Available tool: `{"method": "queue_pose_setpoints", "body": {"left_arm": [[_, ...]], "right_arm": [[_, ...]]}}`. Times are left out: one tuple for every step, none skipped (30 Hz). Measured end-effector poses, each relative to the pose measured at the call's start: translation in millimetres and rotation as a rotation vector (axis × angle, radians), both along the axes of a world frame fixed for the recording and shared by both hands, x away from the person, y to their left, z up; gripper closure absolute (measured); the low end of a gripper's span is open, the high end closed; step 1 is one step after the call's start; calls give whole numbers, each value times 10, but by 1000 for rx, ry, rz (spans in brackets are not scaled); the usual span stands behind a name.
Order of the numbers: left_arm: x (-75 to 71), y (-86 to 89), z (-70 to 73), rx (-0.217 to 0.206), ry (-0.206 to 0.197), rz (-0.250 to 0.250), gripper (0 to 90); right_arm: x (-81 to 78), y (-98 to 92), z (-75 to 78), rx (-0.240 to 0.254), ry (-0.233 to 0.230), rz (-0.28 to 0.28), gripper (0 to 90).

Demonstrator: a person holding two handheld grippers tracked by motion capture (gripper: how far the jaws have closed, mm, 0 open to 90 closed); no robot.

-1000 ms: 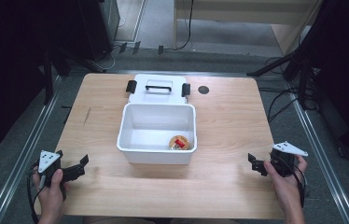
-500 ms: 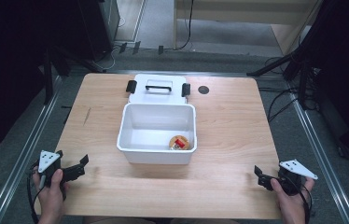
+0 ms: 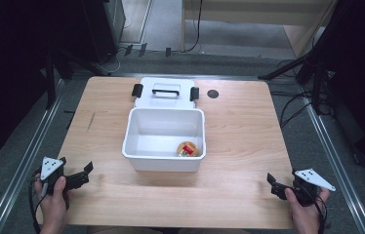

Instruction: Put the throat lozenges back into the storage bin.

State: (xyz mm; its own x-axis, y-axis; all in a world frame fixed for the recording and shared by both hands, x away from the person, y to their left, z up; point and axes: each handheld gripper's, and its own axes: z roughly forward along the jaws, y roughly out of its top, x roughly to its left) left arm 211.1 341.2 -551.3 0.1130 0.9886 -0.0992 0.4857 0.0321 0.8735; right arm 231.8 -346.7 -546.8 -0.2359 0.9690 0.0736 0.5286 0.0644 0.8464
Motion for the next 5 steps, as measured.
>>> {"method": "queue_pose_setpoints", "body": {"left_arm": [[0,0,0,-1,0,0,0],[1,1,0,-4,2,0,0],[2,2,-1,-4,1,0,0],[2,3,-1,-5,2,0,0],[2,4,0,-6,3,0,0]], "right_arm": [[1,0,0,-1,1,0,42],[2,1,0,-1,3,-1,45],[3,2,0,-1,7,0,48],[5,2,-1,-1,8,1,48],[7,2,-1,2,9,3,48]]}}
